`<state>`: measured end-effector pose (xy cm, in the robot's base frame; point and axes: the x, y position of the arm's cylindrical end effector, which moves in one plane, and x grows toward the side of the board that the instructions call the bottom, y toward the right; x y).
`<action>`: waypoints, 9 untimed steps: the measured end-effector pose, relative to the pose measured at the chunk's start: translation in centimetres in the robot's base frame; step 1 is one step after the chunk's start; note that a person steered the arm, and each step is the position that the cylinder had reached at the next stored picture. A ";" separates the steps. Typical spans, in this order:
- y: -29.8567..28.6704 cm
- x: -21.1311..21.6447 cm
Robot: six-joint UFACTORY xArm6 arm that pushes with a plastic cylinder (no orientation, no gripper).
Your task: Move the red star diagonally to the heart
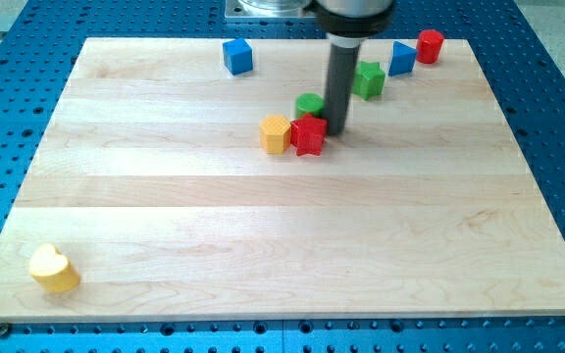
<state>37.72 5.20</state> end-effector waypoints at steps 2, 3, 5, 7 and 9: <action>2.6 4.3; -3.3 5.5; 1.1 1.2; -10.7 4.5; -7.1 10.0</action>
<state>47.72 -1.90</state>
